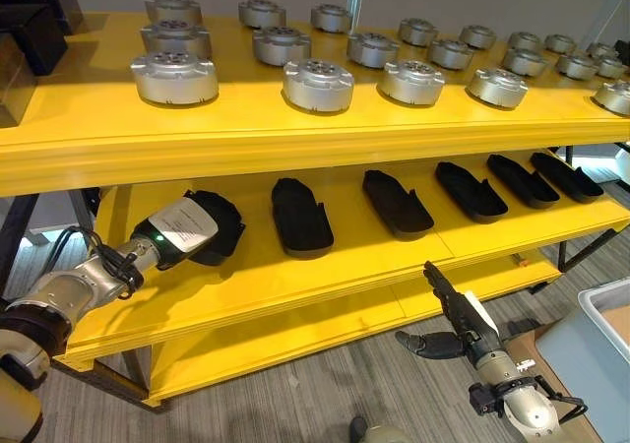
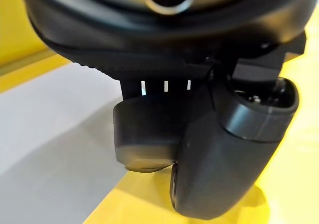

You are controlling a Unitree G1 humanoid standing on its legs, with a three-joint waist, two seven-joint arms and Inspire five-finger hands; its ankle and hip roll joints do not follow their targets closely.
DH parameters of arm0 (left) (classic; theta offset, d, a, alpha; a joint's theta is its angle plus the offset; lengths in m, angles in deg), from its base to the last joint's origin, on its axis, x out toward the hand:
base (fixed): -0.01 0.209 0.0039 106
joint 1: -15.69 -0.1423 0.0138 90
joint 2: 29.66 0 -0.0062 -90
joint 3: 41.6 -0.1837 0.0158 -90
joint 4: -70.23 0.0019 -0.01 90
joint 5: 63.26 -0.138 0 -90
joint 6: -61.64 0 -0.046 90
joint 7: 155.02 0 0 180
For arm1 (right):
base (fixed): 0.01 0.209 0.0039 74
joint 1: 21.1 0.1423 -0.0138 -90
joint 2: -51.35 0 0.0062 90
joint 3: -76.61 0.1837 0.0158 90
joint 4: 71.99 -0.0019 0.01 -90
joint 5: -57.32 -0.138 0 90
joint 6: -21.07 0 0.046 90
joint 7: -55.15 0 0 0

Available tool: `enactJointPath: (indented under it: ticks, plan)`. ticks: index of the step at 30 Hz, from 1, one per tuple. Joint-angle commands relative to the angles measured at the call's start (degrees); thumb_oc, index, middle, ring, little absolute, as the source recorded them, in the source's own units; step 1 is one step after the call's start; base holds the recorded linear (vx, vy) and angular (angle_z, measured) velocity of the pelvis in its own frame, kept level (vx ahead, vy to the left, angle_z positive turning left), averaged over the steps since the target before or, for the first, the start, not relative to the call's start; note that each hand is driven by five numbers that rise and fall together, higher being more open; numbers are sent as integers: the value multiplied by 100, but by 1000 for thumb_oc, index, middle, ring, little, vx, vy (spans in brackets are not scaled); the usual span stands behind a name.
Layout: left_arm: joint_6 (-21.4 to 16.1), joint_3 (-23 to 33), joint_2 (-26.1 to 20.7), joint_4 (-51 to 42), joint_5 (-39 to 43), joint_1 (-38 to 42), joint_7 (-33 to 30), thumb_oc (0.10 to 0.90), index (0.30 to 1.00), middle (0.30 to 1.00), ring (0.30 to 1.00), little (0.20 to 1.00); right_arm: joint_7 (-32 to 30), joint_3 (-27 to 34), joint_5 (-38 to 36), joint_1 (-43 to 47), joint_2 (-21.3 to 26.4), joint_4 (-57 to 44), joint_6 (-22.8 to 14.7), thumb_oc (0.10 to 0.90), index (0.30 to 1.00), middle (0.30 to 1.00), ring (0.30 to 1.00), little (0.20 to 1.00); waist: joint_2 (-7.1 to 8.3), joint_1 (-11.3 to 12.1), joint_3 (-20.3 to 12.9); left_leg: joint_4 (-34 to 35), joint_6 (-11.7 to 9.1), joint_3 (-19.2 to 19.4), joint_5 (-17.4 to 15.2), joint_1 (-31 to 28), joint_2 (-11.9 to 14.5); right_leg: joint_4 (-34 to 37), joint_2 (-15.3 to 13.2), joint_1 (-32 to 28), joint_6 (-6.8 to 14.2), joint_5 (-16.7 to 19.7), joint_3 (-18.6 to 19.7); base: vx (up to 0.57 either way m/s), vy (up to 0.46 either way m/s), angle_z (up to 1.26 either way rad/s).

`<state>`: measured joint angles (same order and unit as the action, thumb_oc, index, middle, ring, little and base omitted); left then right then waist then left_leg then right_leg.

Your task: Move parts from the plastic box to the shelf.

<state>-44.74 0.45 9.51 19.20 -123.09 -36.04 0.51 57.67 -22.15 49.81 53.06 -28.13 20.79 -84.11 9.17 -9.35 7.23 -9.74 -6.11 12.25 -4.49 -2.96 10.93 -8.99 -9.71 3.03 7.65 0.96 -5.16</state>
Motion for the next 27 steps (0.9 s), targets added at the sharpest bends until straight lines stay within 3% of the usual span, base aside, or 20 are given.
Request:
enactJointPath:
  ticks: [1, 14, 27]
  plan:
    - [378, 662, -292, 367, 185, 796, -90, 400, 300, 300, 300, 300, -123, 328, -299, 416, 142, -650, -708, 900, 1000, 1000, 1000, 1000, 157, -39, -22, -834, 206, -39, -630, 367, 198, 430, -414, -645, 564, -103, 77, 0, 0, 0]
    - [695, 2059, 57, 812, 919, -79, 62, 400, 300, 300, 300, 300, -109, 427, -265, 377, 63, -672, -568, 900, 1000, 1000, 1000, 1000, 255, 65, 124, -849, 180, -105, -593, 426, 204, 405, -391, -661, 512, -133, 12, 0, 0, 0]
    - [751, 1975, 94, 956, 1047, 166, 184, 400, 300, 300, 300, 300, -52, 489, -332, 383, 105, -746, -478, 900, 1000, 1000, 1000, 1000, 223, 75, 246, -969, 163, -199, -595, 607, 210, 363, -395, -632, 499, -144, -112, -1, 1, 4]
